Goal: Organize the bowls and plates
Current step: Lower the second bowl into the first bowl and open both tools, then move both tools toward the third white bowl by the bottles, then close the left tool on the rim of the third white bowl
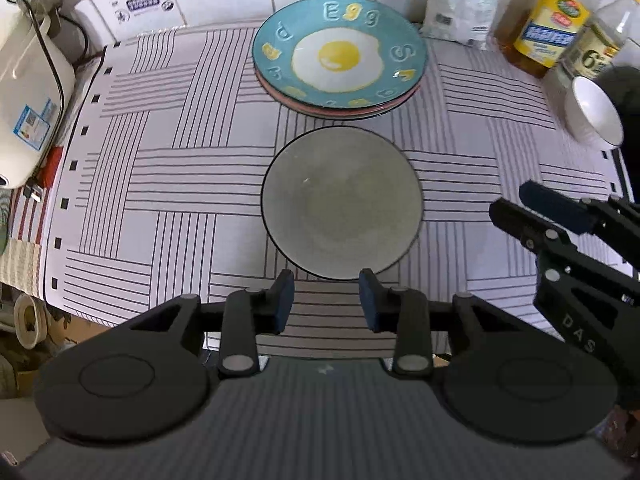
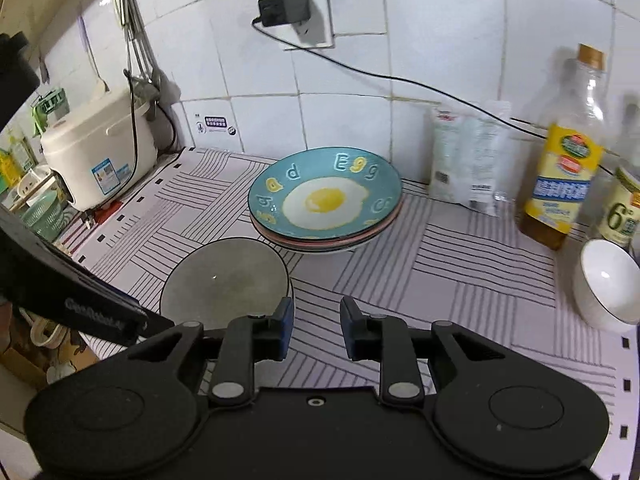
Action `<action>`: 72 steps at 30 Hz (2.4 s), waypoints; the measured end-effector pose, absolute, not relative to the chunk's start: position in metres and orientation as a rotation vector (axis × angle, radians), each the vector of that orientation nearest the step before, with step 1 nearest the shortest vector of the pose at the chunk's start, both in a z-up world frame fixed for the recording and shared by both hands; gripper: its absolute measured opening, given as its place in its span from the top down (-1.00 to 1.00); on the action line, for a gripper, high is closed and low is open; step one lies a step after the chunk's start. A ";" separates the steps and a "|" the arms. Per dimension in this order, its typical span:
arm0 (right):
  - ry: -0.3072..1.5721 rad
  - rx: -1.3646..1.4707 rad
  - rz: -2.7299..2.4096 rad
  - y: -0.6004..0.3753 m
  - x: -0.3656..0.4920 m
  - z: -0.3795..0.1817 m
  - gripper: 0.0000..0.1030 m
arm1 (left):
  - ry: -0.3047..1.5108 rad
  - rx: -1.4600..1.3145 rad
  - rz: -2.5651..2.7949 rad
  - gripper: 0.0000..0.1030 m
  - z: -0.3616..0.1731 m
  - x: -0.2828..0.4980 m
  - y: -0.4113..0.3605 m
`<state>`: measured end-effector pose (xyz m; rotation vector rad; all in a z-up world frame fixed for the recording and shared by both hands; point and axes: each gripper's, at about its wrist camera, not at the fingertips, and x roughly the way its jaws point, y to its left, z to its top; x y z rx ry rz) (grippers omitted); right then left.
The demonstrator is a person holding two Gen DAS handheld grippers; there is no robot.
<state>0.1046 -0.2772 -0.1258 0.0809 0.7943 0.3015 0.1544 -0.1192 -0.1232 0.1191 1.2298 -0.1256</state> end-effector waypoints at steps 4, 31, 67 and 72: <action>0.803 0.149 0.295 -0.290 0.088 -0.113 0.43 | 1.211 0.134 -0.155 0.33 -0.110 0.145 -0.131; 0.716 0.142 0.148 -0.408 0.032 -0.093 -0.10 | 1.118 0.269 -0.364 0.21 -0.078 0.154 -0.281; 0.798 0.174 -0.196 -0.492 0.132 -0.236 -0.75 | 1.075 0.254 -0.563 -0.17 -0.175 0.286 -0.430; 0.773 0.198 -0.177 -0.495 0.139 -0.241 -0.76 | 1.105 0.213 -0.576 -0.13 -0.202 0.301 -0.441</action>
